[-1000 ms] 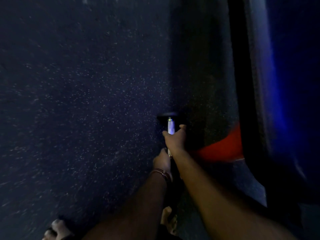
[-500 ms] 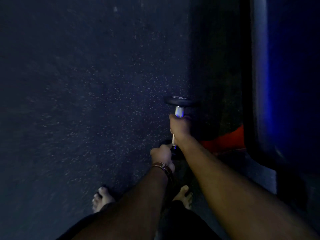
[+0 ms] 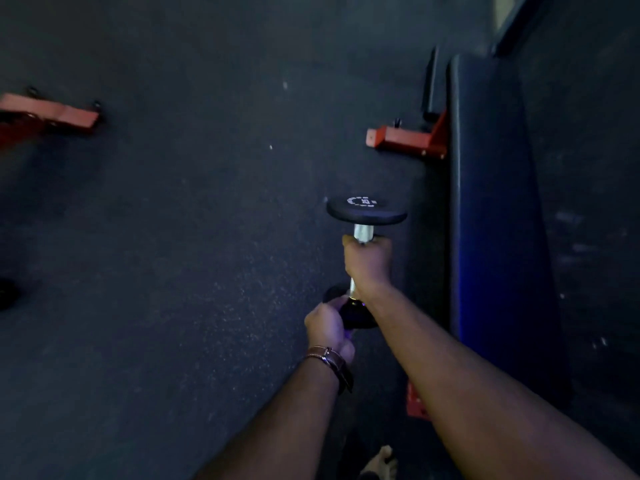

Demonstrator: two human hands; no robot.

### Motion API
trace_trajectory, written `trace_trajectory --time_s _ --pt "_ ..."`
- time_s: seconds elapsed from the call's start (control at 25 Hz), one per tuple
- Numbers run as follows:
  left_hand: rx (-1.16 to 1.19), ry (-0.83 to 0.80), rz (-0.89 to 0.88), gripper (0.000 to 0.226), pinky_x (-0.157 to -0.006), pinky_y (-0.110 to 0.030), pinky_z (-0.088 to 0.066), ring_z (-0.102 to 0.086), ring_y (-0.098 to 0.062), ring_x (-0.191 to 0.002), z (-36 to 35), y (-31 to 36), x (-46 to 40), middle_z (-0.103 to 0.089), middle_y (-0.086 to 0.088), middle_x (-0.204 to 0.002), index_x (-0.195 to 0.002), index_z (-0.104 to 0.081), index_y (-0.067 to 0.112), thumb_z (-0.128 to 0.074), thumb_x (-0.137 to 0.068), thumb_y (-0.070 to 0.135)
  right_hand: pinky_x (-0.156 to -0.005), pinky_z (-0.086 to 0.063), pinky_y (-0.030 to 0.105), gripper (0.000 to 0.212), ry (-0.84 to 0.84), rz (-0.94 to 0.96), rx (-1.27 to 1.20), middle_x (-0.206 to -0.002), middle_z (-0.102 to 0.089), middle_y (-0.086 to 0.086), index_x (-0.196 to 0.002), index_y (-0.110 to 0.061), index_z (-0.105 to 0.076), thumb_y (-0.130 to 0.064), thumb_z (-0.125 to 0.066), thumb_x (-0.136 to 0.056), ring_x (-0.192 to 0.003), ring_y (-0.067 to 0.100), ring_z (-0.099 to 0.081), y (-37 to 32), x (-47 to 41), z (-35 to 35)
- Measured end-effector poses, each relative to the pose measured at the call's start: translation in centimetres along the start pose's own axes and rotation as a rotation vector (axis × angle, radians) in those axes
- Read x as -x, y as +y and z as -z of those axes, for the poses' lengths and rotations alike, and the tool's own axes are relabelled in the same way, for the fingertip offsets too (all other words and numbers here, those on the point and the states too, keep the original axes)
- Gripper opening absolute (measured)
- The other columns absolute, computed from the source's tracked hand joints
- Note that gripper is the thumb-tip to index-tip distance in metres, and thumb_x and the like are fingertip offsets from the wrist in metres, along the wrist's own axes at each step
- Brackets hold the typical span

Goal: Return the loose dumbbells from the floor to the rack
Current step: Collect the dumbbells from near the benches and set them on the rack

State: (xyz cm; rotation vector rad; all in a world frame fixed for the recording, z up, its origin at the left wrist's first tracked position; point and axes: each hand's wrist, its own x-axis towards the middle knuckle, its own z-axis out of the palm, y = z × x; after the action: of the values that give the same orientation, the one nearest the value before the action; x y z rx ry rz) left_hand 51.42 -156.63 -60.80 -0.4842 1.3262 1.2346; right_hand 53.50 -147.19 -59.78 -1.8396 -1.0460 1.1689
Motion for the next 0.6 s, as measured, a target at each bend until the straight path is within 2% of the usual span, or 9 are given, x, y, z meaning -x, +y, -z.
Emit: trace_trajectory --time_s 0.08,0.24,0.32,0.4,0.48,0.6 --pt "0.082 -0.064 -0.023 0.015 -0.046 -0.020 -0.049 -0.058 -0.020 -0.063 -1.0 3.6 4.2 -0.064 -0.008 -0.068 -0.079 -0.062 0.005 -0.056 -0.086 -0.007 -0.046 -0.039 0.039 0.028 0.004 0.066 -0.003 -0.048 -0.043 0.004 -0.046 -0.014 -0.043 -0.026 -0.061 -0.063 -0.051 0.019 -0.043 -5.9 2.1 0.4" --pt "0.198 -0.239 -0.085 0.013 -0.071 -0.035 -0.054 -0.060 -0.026 -0.073 -3.0 9.4 12.1 -0.062 -0.016 -0.085 -0.084 -0.061 0.000 -0.052 -0.088 -0.007 -0.046 -0.042 0.040 0.030 -0.036 0.212 -0.004 -0.048 -0.050 0.005 -0.048 -0.013 -0.048 -0.022 -0.066 -0.071 -0.052 0.021 -0.051 -17.0 6.5 1.8" --pt "0.245 -0.282 -0.131 0.013 -0.077 -0.039 -0.053 -0.061 -0.028 -0.075 -4.1 11.5 16.1 -0.062 -0.018 -0.087 -0.084 -0.061 -0.001 -0.050 -0.087 -0.008 -0.046 -0.043 0.040 0.031 -0.061 0.291 -0.023 -0.048 -0.050 0.005 -0.048 -0.014 -0.047 -0.020 -0.066 -0.072 -0.050 0.022 -0.052 -21.6 8.7 2.9" --pt "0.287 -0.312 -0.199 0.016 -0.073 -0.038 -0.054 -0.061 -0.028 -0.073 -4.7 13.2 20.2 -0.064 -0.017 -0.082 -0.081 -0.061 -0.001 -0.048 -0.087 -0.010 -0.045 -0.041 0.039 0.032 -0.101 0.368 -0.045 -0.043 -0.046 0.000 -0.045 -0.015 -0.044 -0.022 -0.064 -0.068 -0.047 0.022 -0.048 -25.6 11.1 4.0" --pt "0.341 -0.330 -0.279 0.021 -0.063 -0.034 -0.056 -0.061 -0.026 -0.068 -4.9 14.7 25.0 -0.066 -0.012 -0.065 -0.078 -0.060 -0.002 -0.045 -0.087 -0.013 -0.045 -0.038 0.036 0.031 -0.157 0.425 -0.059 -0.039 -0.043 -0.003 -0.044 -0.014 -0.044 -0.022 -0.062 -0.068 -0.044 0.021 -0.044 -29.7 14.0 5.3" --pt "0.393 -0.347 -0.401 0.023 -0.054 -0.028 -0.055 -0.061 -0.024 -0.064 -4.2 16.5 32.0 -0.065 -0.008 -0.056 -0.077 -0.059 -0.001 -0.044 -0.086 -0.014 -0.046 -0.037 0.033 0.027 -0.240 0.531 -0.055 -0.045 -0.043 0.002 -0.047 -0.013 -0.046 -0.024 -0.061 -0.067 -0.048 0.020 -0.042 -35.0 19.2 7.1"
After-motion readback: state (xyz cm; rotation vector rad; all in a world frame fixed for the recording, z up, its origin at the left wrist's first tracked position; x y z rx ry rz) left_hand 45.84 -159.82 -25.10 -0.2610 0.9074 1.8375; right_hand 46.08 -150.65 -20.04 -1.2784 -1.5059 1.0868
